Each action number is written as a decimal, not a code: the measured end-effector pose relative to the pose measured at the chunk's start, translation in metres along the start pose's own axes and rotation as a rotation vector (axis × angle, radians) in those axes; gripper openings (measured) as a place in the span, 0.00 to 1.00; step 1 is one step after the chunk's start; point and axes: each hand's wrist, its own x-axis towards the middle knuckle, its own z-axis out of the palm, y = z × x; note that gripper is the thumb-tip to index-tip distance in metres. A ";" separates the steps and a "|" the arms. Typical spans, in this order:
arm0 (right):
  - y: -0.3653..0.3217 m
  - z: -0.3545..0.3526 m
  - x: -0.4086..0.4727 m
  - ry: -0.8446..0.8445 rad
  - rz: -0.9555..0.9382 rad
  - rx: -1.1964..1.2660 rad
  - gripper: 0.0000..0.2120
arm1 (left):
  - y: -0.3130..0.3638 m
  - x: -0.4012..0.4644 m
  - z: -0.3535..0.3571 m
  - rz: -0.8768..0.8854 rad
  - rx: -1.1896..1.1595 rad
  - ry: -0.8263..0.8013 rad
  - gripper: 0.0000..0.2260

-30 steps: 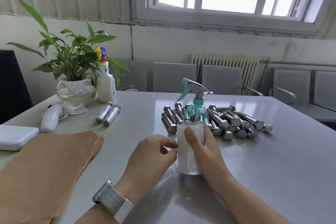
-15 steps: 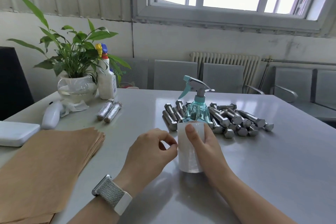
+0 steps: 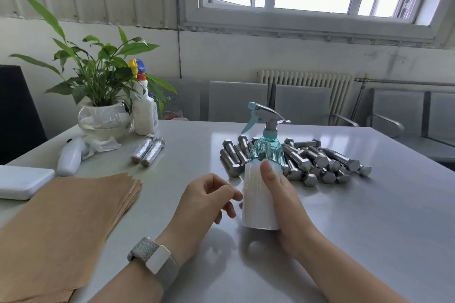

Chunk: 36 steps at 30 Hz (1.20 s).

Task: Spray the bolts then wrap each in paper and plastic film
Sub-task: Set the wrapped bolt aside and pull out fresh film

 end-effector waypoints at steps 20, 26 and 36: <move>0.010 0.001 0.001 0.149 -0.278 -0.288 0.28 | -0.003 -0.002 0.009 0.210 0.319 0.115 0.04; 0.010 -0.001 0.002 0.102 -0.264 -0.257 0.26 | 0.001 0.002 0.002 0.040 0.201 0.042 0.05; 0.005 -0.001 0.001 0.020 -0.056 -0.105 0.35 | 0.006 0.002 -0.003 -0.006 0.113 -0.074 0.04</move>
